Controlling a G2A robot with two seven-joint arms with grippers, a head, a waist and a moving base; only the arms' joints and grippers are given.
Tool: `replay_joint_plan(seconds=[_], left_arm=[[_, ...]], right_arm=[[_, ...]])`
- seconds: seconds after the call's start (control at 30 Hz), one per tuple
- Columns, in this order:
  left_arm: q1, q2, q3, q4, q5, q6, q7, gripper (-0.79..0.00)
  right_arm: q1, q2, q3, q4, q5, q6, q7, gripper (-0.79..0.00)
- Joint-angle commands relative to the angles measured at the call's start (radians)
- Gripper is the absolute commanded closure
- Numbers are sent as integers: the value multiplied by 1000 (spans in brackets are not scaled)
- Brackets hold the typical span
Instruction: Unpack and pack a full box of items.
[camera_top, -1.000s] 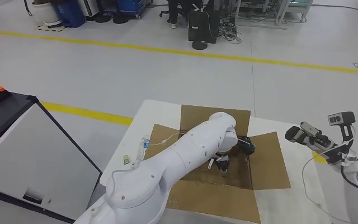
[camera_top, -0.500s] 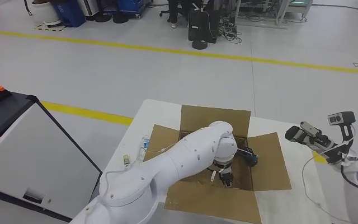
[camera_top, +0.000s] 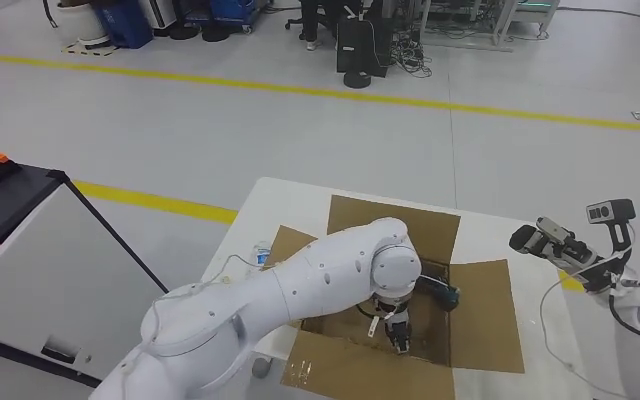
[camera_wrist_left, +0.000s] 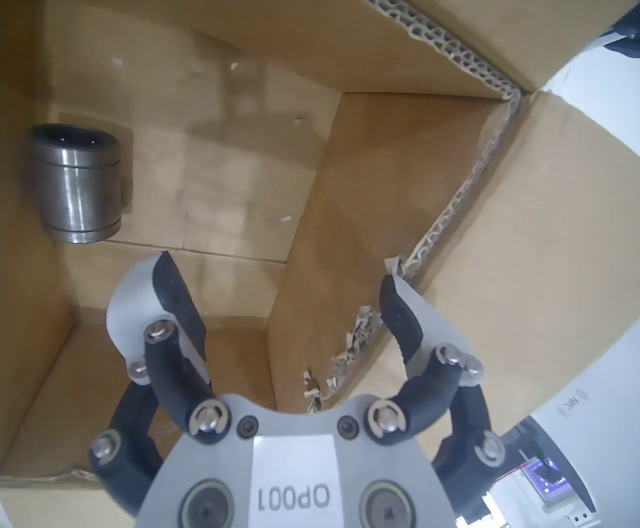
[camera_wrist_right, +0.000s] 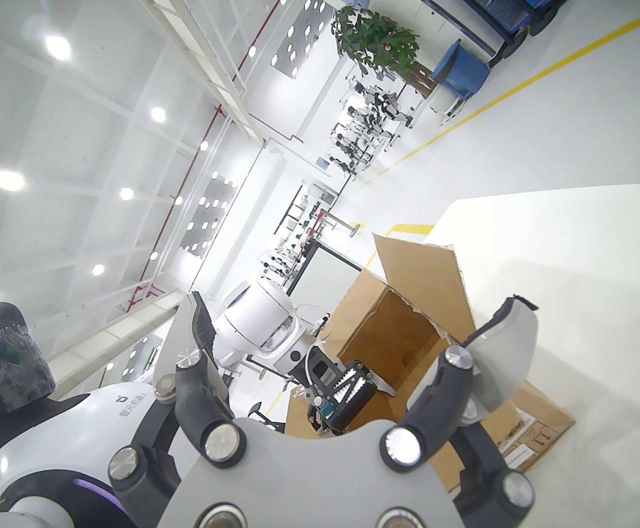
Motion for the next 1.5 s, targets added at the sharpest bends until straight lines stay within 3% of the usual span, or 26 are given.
replay_joint_plan(seconds=[0.0, 0.1, 0.23, 0.67, 1.13, 1.37, 1.47], left_arm=[[-14, 21, 0, -4, 45, -42, 42, -785], [-15, 35, 0, 37, 142, -104, 105, -785], [-12, 22, 0, 103, 228, -227, 228, -785], [40, -120, 0, 410, 417, -418, 419, -785], [66, -261, 0, 633, 545, -496, 542, -785], [74, -305, 0, 726, 598, -473, 601, -785], [74, -306, 0, 729, 600, -474, 602, -785]], right_arm=[[0, 0, 0, 0, 0, 0, 0, -785], [0, 0, 0, 0, 0, 0, 0, -785], [0, 0, 0, 0, 0, 0, 0, -785], [0, 0, 0, 0, 0, 0, 0, -785], [0, 0, 0, 0, 0, 0, 0, -785], [0, 0, 0, 0, 0, 0, 0, -785], [0, 0, 0, 0, 0, 0, 0, -785]])
